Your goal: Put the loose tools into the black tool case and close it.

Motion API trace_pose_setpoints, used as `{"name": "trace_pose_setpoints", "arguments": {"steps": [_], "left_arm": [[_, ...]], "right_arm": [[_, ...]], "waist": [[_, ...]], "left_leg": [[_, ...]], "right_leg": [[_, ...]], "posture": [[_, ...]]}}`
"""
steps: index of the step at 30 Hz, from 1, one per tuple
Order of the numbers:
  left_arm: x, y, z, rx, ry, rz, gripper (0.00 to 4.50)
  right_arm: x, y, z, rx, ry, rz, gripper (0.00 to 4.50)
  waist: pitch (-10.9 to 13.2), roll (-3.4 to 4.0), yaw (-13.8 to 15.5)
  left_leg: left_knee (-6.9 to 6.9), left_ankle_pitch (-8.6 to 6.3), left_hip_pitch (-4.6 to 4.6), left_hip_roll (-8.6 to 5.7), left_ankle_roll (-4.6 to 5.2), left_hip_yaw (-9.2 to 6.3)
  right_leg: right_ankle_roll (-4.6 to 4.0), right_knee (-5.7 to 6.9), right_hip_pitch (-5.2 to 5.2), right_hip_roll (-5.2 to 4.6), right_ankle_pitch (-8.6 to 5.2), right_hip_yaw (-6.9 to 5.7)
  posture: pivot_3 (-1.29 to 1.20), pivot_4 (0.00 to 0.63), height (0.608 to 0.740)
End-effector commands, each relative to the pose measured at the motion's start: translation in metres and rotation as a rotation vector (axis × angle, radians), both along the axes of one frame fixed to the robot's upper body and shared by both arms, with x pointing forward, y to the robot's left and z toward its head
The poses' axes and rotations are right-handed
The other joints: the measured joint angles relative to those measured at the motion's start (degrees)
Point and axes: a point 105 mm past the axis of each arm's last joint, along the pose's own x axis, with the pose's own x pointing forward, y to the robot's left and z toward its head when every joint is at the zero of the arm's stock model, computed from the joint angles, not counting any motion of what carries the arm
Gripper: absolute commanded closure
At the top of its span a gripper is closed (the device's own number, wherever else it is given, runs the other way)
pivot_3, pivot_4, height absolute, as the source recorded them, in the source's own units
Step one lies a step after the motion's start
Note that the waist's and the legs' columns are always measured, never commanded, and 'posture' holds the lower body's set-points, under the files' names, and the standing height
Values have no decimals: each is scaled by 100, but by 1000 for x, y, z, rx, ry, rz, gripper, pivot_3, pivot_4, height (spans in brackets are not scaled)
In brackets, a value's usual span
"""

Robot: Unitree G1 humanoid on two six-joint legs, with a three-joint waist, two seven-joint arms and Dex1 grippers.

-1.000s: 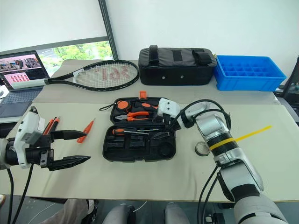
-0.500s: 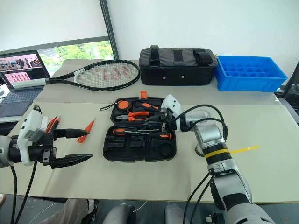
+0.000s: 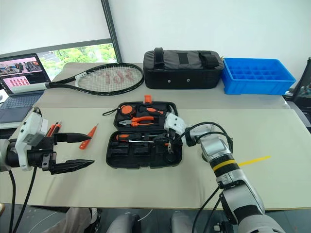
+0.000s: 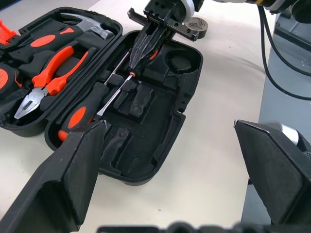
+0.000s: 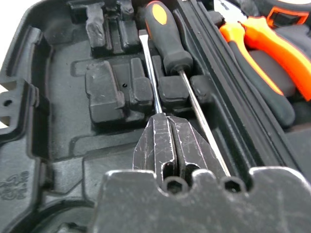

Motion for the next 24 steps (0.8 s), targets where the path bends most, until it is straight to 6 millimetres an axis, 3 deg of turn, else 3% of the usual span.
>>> {"name": "trace_pose_setpoints", "arguments": {"steps": [1,9,13,17,19,23,24], "left_arm": [[0,2,6,16,-30,-1,0],[0,4,3,16,-34,23,0],[2,7,-1,-24,-33,61,0],[19,28,-13,-72,-87,240,0],[27,35,-19,-85,-112,310,0],[45,51,-40,-32,-159,471,0],[50,53,-42,-48,-168,513,0]], "right_arm": [[-5,-1,-17,-81,7,27,4489],[-4,-5,-28,-164,-35,43,4489],[-1,-2,-21,-117,-39,23,4489],[-1,6,20,109,-97,27,4489],[-10,4,36,213,-78,76,4489],[-17,-18,64,317,-77,68,4489],[-17,-27,71,346,-84,50,4035]], "waist": [[0,0,-3],[-5,-8,-12],[-8,-13,-11],[-7,-15,-3],[-3,-20,2],[-2,-18,20],[-2,-18,33]], "left_leg": [[0,0,0,0,0,0],[-3,0,13,0,0,0],[-9,0,29,1,0,1],[-12,0,38,1,0,2],[-14,0,32,1,0,0],[-13,1,-9,-2,-1,-2],[-14,1,-10,-5,-1,-2]], "right_leg": [[0,0,0,0,0,0],[-2,1,6,0,-1,1],[-5,1,15,0,-2,2],[-7,1,23,-1,-3,3],[-8,1,19,-1,-3,1],[-8,1,-10,-9,-1,-1],[-7,0,-9,-14,-1,-2]], "posture": [[0,150,708],[0,150,708],[0,150,708],[0,150,708],[0,150,708],[0,150,708],[0,150,708]]}}
